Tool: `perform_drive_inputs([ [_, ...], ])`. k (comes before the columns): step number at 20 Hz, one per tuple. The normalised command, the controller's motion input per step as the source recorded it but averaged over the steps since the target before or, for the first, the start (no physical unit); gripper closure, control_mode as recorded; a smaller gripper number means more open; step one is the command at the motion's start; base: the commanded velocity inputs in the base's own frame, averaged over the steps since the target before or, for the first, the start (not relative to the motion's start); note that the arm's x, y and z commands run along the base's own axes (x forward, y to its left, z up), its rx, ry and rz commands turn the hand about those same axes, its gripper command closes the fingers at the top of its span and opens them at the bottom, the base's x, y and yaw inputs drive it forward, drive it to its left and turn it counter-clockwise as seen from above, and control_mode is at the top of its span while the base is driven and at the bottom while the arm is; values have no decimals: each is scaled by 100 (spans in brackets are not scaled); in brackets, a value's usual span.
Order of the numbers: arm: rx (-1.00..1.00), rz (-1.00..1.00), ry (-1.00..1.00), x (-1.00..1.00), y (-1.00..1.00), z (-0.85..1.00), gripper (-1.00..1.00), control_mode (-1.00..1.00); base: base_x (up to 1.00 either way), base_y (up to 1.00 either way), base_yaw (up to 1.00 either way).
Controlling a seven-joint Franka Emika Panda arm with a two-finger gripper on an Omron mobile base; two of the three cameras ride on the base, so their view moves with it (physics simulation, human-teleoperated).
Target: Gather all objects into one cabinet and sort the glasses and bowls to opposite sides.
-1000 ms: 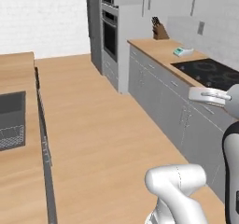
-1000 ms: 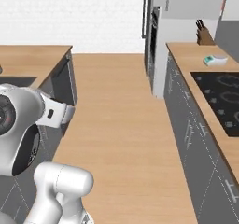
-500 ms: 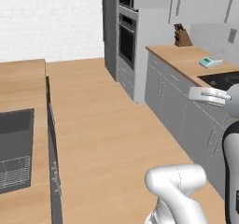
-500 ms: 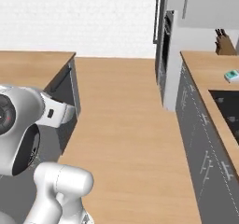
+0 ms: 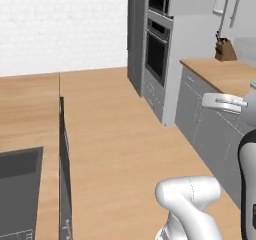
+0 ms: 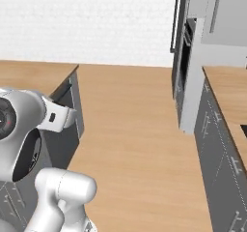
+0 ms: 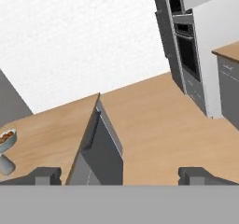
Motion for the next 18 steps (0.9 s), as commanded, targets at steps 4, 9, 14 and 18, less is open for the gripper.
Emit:
perform_drive_inputs([
  [4, 0, 0, 0, 0, 0, 0, -100, 100, 100, 0, 16],
  [9, 0, 0, 0, 0, 0, 0, -100, 100, 100, -8, 13],
  [14, 0, 0, 0, 0, 0, 0, -100, 100, 100, -27, 10],
  [18, 0, 0, 0, 0, 0, 0, -100, 100, 91, -41, 2],
])
